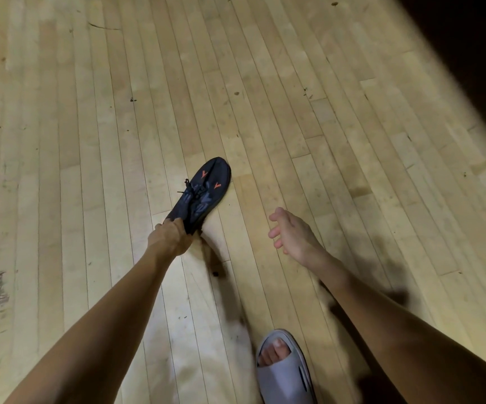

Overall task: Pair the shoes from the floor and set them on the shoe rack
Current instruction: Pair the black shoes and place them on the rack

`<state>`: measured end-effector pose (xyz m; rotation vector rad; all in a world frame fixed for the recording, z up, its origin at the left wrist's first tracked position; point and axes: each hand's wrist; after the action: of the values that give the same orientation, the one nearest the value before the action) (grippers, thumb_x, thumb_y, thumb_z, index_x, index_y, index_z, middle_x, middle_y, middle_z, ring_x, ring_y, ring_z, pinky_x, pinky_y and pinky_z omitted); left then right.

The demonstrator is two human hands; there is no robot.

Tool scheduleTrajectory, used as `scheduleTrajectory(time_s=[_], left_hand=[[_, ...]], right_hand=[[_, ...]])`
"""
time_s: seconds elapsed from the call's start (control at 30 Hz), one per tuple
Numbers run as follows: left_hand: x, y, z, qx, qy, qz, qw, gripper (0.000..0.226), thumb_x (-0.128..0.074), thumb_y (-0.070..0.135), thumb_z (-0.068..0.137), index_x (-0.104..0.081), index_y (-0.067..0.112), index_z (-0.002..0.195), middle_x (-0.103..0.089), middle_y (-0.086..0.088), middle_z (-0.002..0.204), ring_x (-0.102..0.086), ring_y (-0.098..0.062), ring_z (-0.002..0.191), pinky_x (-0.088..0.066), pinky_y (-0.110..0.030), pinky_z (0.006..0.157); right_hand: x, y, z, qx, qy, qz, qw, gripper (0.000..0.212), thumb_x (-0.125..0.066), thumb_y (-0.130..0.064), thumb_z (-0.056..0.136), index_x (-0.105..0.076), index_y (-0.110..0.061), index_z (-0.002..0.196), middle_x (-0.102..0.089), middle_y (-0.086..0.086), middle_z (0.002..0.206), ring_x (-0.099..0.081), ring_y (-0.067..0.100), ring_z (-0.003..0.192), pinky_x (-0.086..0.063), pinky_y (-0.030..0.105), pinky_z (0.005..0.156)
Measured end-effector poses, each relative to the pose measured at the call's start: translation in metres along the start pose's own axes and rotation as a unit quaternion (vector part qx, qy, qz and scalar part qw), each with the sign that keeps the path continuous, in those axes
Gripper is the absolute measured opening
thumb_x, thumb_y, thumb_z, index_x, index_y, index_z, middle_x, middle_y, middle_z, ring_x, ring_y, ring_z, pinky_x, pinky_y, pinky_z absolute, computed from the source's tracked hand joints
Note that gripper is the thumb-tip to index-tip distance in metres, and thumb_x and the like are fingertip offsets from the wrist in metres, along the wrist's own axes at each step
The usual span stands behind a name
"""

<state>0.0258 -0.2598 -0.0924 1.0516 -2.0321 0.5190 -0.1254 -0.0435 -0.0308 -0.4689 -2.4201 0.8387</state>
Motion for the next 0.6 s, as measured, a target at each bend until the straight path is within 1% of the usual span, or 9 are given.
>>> scheduleTrajectory(time_s=[0.03,0.1,0.2,0.27,0.33,0.4,0.5,0.6], left_hand=[[-0.002,0.000,-0.001,0.001,0.003,0.006,1.000,0.044,-0.049,0.036,0.095,-0.048,0.009,0.130,-0.055,-0.015,0.126,-0.054,-0.032,0.112,-0.046,-0.041,0.090],[-0.006,0.000,-0.003,-0.007,0.027,0.006,1.000,0.041,-0.048,0.035,0.096,-0.049,0.007,0.127,-0.056,-0.015,0.124,-0.054,-0.030,0.109,-0.046,-0.039,0.086],[-0.002,-0.003,-0.008,-0.026,0.066,0.008,0.997,0.032,-0.045,0.029,0.099,-0.051,0.006,0.121,-0.059,-0.014,0.116,-0.054,-0.025,0.095,-0.043,-0.034,0.075],[0.004,-0.006,-0.012,-0.034,0.069,0.012,0.997,0.028,-0.042,0.026,0.100,-0.052,0.007,0.119,-0.062,-0.013,0.112,-0.053,-0.023,0.089,-0.044,-0.033,0.074],[0.014,-0.007,-0.019,-0.038,0.079,-0.011,0.996,0.026,-0.042,0.025,0.100,-0.053,0.008,0.117,-0.063,-0.012,0.110,-0.056,-0.025,0.091,-0.046,-0.034,0.075],[0.028,-0.004,-0.029,-0.047,0.104,-0.051,0.992,0.023,-0.043,0.023,0.099,-0.055,0.008,0.113,-0.062,-0.012,0.105,-0.056,-0.026,0.088,-0.045,-0.035,0.072],[0.055,0.009,-0.049,-0.080,0.145,-0.094,0.982,0.019,-0.043,0.022,0.098,-0.054,0.009,0.105,-0.061,-0.011,0.098,-0.055,-0.027,0.082,-0.041,-0.035,0.067],[0.078,0.028,-0.077,-0.118,0.165,-0.111,0.973,0.018,-0.044,0.025,0.099,-0.054,0.011,0.105,-0.060,-0.009,0.095,-0.057,-0.026,0.082,-0.042,-0.034,0.067]], right_hand=[[0.000,0.001,0.001,0.000,-0.004,0.001,1.000,0.051,-0.019,-0.045,0.105,-0.054,-0.017,0.129,-0.066,0.004,0.107,-0.062,0.017,0.087,-0.049,0.038,0.088],[0.000,0.004,0.002,0.004,-0.008,-0.002,1.000,0.052,-0.019,-0.047,0.104,-0.054,-0.018,0.130,-0.066,0.001,0.103,-0.063,0.016,0.086,-0.049,0.039,0.088],[0.001,0.006,0.001,0.001,-0.006,0.001,1.000,0.054,-0.020,-0.049,0.103,-0.054,-0.019,0.131,-0.066,-0.001,0.100,-0.064,0.016,0.086,-0.050,0.039,0.088],[0.004,0.005,-0.003,0.002,-0.002,0.005,1.000,0.054,-0.020,-0.050,0.103,-0.055,-0.019,0.130,-0.066,0.000,0.100,-0.064,0.017,0.086,-0.050,0.040,0.088],[0.007,0.001,-0.011,0.009,0.002,0.009,1.000,0.052,-0.021,-0.049,0.103,-0.055,-0.018,0.127,-0.066,0.001,0.101,-0.065,0.018,0.087,-0.050,0.040,0.088],[0.013,-0.007,-0.022,0.023,0.010,0.015,1.000,0.049,-0.021,-0.048,0.103,-0.055,-0.020,0.124,-0.067,0.002,0.101,-0.065,0.018,0.086,-0.050,0.040,0.087],[0.024,-0.017,-0.043,0.043,0.026,0.024,0.998,0.044,-0.023,-0.047,0.103,-0.056,-0.022,0.119,-0.067,0.003,0.102,-0.064,0.018,0.086,-0.050,0.040,0.085],[0.038,-0.022,-0.070,0.059,0.041,0.034,0.997,0.040,-0.025,-0.045,0.104,-0.057,-0.021,0.111,-0.067,0.004,0.101,-0.062,0.017,0.082,-0.050,0.038,0.081]])
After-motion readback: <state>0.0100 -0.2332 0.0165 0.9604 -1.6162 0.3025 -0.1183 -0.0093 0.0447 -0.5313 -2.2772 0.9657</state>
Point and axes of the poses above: each hand's wrist, its own z-axis towards the middle knuckle, its own x-axis out of the back of the hand, y = z × x
